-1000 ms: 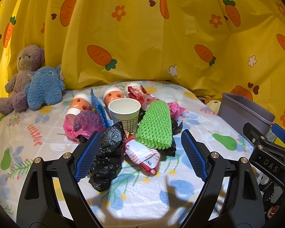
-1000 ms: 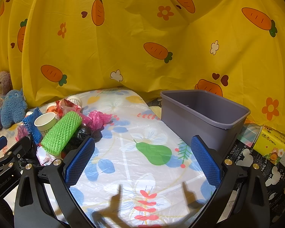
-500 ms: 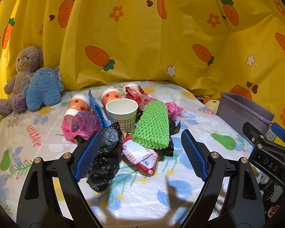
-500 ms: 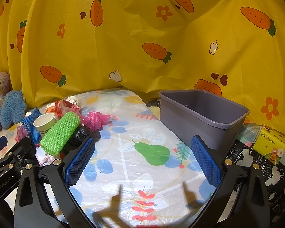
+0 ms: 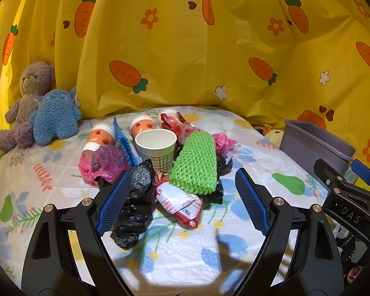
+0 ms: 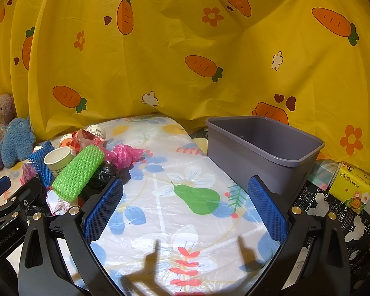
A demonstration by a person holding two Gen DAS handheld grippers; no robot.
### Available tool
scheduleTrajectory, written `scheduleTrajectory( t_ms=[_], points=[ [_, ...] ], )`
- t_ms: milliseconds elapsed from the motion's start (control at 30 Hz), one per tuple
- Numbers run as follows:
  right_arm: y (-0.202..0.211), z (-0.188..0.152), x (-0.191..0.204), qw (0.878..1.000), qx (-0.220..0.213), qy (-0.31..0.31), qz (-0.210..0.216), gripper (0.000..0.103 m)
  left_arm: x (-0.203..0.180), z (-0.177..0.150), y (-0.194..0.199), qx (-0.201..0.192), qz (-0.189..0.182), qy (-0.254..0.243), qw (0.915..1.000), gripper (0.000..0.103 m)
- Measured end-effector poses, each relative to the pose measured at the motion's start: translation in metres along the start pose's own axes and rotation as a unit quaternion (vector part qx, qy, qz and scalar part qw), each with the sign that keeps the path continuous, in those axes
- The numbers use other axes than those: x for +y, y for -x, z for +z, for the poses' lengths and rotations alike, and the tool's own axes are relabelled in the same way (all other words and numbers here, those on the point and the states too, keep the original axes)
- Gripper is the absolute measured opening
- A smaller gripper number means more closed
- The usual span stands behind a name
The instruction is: Collect trash
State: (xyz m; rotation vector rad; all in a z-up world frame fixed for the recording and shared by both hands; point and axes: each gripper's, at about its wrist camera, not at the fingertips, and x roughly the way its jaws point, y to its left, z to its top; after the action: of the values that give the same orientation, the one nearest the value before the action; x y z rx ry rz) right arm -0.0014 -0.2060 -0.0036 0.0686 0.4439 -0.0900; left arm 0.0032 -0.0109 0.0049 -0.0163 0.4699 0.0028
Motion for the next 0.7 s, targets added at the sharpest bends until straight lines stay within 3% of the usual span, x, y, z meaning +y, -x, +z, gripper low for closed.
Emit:
scheduleTrajectory(
  t_ms=[700],
  points=[
    [0.0009,-0.0002,-0.0023,1.000,-0.001,0.000,0.001,0.098,-0.0072,-0.0014,0.0041,-0.008,-0.003,-0.002,1.0000,0.085]
  ],
)
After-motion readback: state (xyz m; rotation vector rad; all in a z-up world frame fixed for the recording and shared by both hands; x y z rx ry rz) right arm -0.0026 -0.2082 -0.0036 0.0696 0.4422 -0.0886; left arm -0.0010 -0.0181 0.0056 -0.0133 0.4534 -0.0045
